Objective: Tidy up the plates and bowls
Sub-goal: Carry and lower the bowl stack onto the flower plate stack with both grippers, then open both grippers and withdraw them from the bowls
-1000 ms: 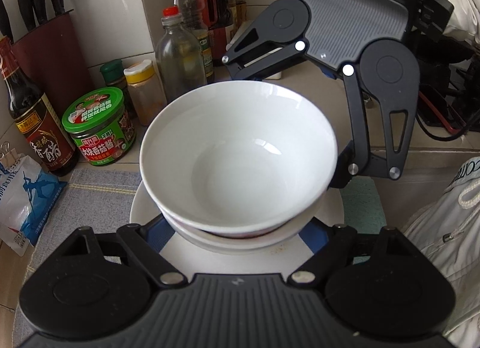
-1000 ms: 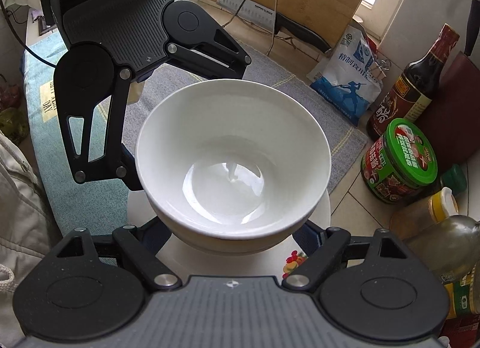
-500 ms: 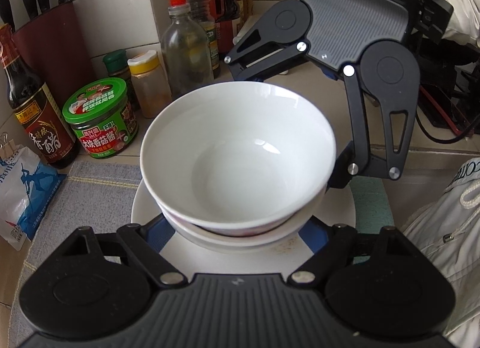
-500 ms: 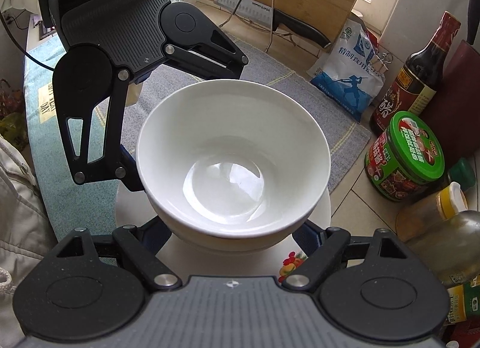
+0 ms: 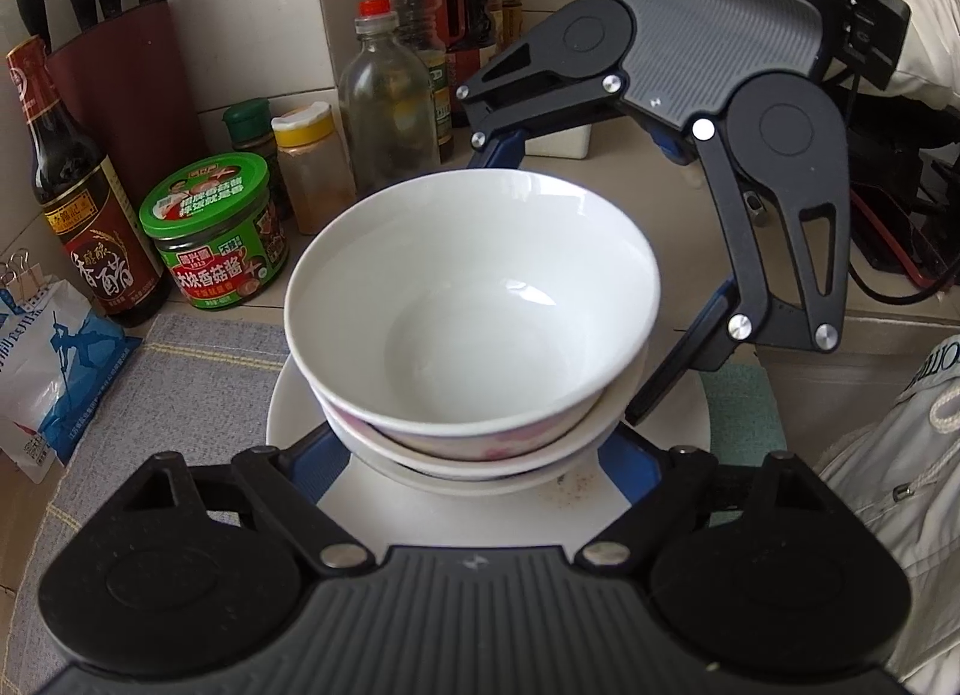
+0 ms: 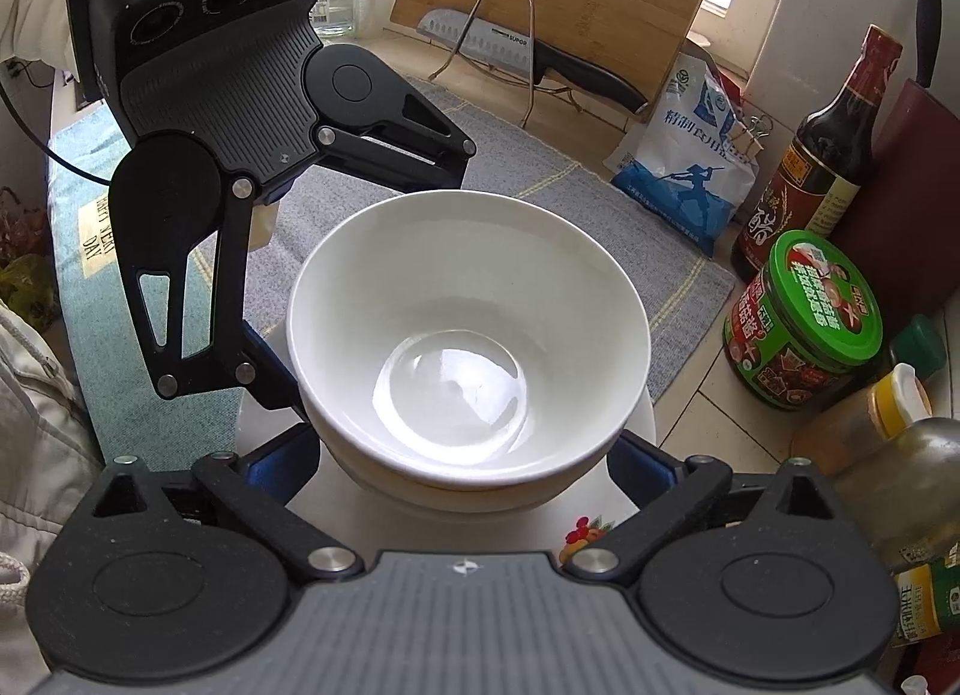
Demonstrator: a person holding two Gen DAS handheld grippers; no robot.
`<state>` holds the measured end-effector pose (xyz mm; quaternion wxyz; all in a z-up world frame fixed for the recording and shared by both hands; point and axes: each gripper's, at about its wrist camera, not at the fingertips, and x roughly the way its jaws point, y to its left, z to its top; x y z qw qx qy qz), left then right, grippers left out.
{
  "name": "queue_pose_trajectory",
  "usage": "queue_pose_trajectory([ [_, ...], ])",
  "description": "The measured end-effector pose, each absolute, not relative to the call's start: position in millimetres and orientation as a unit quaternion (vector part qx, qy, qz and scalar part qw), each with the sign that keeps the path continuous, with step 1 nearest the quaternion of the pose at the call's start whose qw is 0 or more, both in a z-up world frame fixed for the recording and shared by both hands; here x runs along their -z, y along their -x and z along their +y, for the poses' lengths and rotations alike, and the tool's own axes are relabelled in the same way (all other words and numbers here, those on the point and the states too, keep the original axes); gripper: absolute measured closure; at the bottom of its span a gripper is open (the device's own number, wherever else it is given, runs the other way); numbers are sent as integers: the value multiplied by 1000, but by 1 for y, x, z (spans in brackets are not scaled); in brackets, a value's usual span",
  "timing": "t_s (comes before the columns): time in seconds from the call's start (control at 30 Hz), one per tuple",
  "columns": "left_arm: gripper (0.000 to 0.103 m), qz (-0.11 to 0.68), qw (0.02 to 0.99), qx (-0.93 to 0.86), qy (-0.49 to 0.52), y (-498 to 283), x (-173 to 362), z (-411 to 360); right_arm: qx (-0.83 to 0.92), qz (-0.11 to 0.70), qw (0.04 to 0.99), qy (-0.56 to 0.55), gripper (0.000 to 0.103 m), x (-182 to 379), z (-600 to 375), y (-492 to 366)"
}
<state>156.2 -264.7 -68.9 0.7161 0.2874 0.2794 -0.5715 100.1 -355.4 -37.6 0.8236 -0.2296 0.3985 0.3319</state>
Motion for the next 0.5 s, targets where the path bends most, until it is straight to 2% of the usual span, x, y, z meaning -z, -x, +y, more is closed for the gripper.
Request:
queue_pose_trajectory([
  [0.17, 4, 255, 740, 555, -280, -145, 59, -249, -319, 400, 826, 236, 0, 35, -352, -95],
  [0.3, 4, 235, 772, 530, -261, -134, 48, -229, -291, 393, 839, 238, 0, 25, -345, -84],
  [0.5, 1, 163, 836, 478, -213, -103, 23, -190, -208, 382, 864, 255, 0, 2, -320, -57],
])
